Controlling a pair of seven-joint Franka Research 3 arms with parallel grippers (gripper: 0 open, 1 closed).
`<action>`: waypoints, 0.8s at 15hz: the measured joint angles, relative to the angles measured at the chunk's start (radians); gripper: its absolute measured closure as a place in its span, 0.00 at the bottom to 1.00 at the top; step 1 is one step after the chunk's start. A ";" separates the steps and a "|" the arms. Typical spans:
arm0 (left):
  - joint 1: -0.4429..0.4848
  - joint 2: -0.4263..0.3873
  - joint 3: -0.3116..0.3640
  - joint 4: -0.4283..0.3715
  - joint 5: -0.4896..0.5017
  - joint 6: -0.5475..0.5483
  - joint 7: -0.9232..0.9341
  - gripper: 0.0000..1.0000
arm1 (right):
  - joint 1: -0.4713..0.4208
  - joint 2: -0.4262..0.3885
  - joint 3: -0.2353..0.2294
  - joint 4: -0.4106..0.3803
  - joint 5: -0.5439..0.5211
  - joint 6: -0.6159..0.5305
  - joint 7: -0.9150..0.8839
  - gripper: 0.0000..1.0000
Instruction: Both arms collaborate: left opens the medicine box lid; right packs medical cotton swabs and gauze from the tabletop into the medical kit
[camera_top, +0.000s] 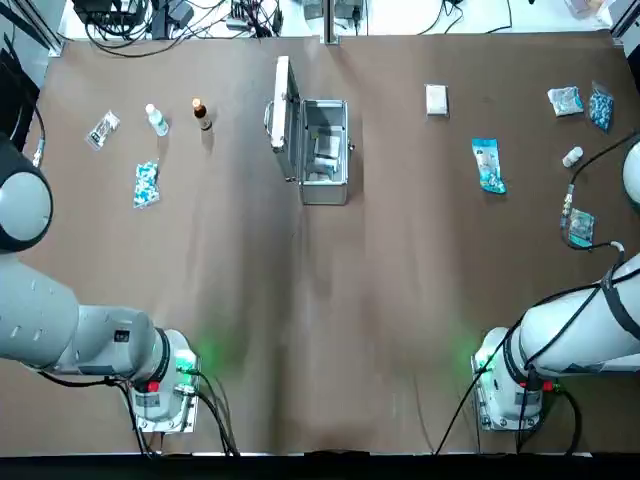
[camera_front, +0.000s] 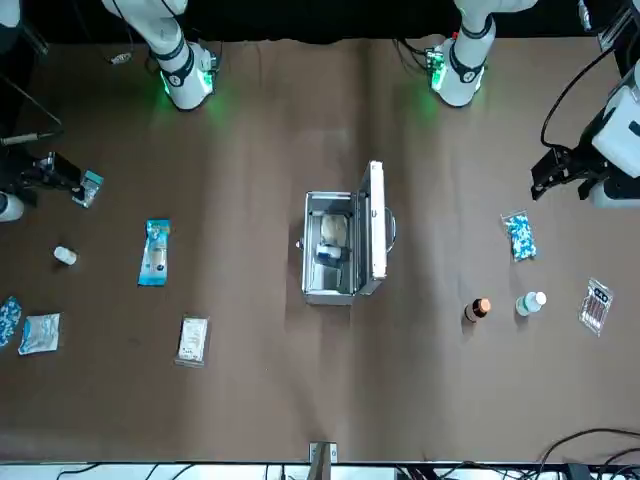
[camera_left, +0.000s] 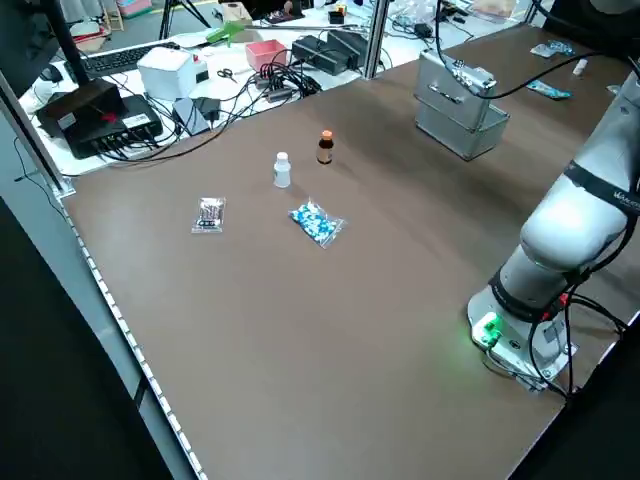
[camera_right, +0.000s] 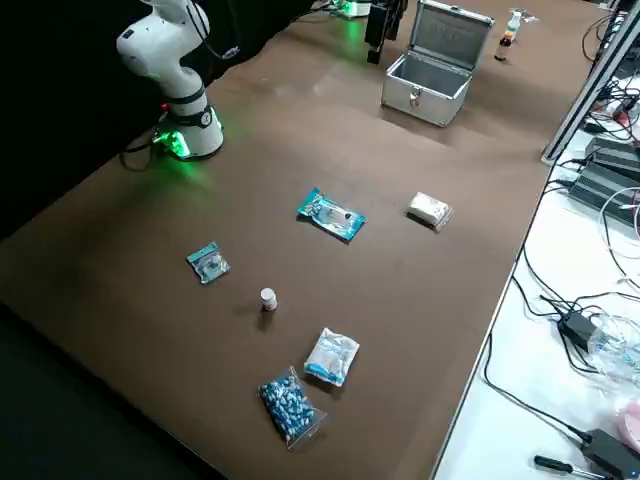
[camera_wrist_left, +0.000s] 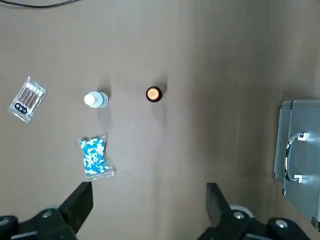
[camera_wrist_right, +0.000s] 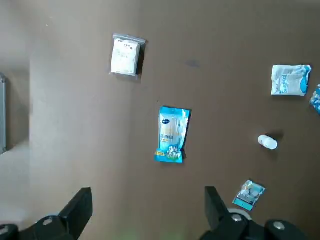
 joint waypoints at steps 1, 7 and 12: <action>0.000 0.000 0.000 -0.001 0.000 0.002 0.000 0.00 | 0.008 -0.003 -0.013 -0.005 0.003 0.002 0.001 0.01; 0.000 0.001 0.000 -0.005 0.000 0.008 0.000 0.00 | -0.047 -0.016 -0.050 -0.016 0.103 0.007 0.000 0.01; 0.000 0.003 0.000 -0.006 0.000 0.013 0.000 0.00 | -0.041 -0.029 -0.041 -0.016 0.070 0.008 0.000 0.01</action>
